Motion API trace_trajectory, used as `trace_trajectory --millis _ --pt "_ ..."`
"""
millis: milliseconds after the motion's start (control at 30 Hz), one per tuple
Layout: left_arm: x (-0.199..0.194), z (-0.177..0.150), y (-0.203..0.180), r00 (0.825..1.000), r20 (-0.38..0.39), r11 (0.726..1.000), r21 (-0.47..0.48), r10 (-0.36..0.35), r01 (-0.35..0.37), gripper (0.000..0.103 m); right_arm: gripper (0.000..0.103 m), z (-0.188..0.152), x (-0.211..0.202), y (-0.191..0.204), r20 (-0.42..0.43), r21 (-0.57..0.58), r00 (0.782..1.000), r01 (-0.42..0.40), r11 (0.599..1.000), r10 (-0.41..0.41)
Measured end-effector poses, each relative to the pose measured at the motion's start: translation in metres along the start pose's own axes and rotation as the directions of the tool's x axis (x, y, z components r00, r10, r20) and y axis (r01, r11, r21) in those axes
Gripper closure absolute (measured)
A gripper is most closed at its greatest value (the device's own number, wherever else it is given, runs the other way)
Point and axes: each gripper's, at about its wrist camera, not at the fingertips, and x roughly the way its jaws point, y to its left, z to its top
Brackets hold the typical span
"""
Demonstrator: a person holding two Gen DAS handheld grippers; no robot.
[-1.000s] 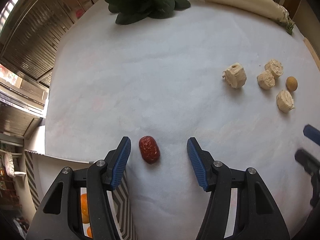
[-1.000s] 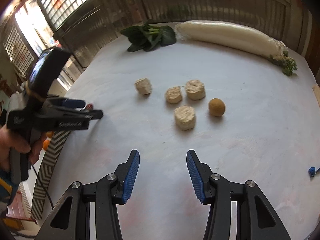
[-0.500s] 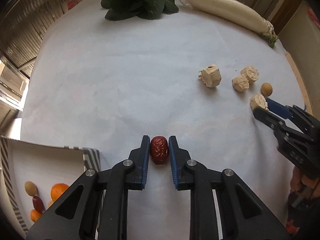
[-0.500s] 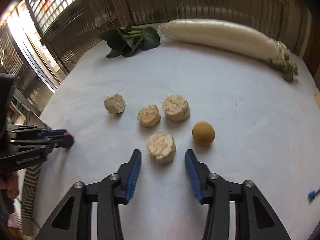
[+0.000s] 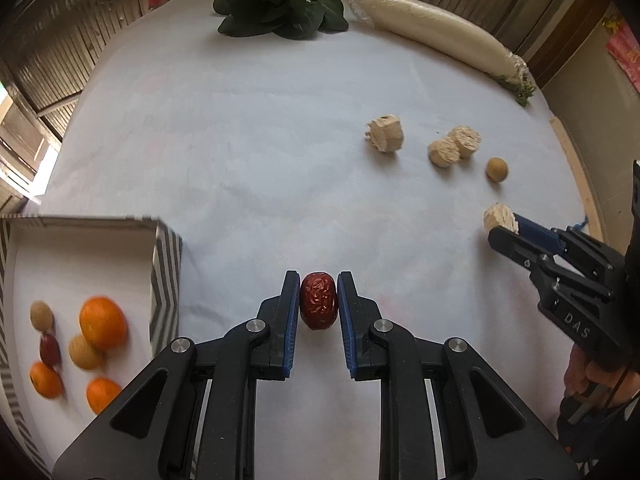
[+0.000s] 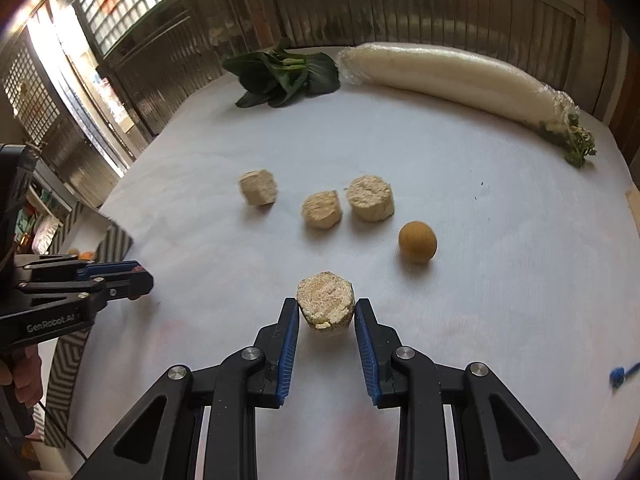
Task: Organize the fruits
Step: 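Carry the red date and beige piece over the tray with both tools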
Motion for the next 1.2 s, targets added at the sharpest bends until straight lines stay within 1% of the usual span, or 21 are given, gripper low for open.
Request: trace_trajectory --millis 200,533,633,867,1200 --pt "-0.018 -0.018 -0.006 1.000 0.023 1.000 -0.001 -0.017 0.017 0.085 0.075 -0.010 -0.017 0.022 0.012 -0.034 1.000 -0.015 0.999 0.016" --pt "-0.050 -0.039 0.005 0.996 0.087 1.000 -0.011 0.004 -0.003 0.085 0.075 -0.019 -0.035 0.067 0.027 -0.107 0.999 -0.037 0.994 0.040" --pt "-0.059 -0.045 0.012 0.995 0.103 1.000 -0.023 0.013 -0.011 0.085 0.075 -0.020 -0.037 0.083 0.029 -0.134 0.998 -0.047 0.990 0.051" --pt "-0.082 -0.063 0.039 0.986 0.149 0.996 -0.071 0.069 -0.059 0.085 0.075 -0.022 -0.038 0.121 0.026 -0.200 0.996 -0.079 0.977 0.086" --pt "-0.103 -0.089 0.078 0.977 0.173 0.985 -0.143 0.122 -0.098 0.085 0.075 -0.023 -0.037 0.176 0.012 -0.289 0.991 -0.121 0.950 0.130"
